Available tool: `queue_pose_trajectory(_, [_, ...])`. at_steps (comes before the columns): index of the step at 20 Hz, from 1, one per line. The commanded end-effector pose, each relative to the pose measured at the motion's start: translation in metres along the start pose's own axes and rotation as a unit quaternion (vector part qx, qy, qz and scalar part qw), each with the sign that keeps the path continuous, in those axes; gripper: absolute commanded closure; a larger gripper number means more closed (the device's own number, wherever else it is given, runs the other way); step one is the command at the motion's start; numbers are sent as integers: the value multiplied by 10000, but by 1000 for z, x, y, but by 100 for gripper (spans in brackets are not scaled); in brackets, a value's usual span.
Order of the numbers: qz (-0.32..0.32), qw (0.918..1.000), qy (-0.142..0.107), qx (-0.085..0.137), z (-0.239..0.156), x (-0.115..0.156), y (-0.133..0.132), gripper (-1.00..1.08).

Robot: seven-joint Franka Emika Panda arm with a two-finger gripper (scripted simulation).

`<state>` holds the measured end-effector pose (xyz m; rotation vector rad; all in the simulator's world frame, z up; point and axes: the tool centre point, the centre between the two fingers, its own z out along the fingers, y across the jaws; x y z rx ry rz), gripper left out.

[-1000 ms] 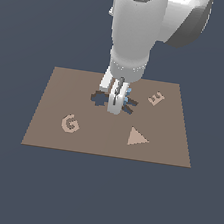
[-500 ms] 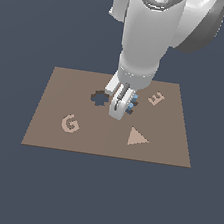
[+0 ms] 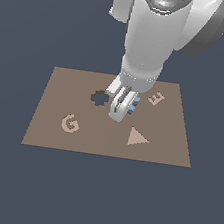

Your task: Insert a designated object into the corresponding slot on a board.

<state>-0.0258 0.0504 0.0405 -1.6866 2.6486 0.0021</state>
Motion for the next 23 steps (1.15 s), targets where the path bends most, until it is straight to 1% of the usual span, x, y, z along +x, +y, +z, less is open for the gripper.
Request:
queue_pose_trajectory(1, [6, 10000, -1, 1, 0, 0, 0, 108])
queue_pose_trajectory(7, [-21, 10000, 1, 0, 0, 1, 0, 108])
queue_pose_trajectory(13, [-32, 10000, 5, -3, 10, 2, 0, 108])
queue_pose_trajectory(14, [-32, 10000, 5, -3, 10, 2, 0, -92])
queue_pose_trajectory(23, [-32, 10000, 5, -3, 10, 2, 0, -92])
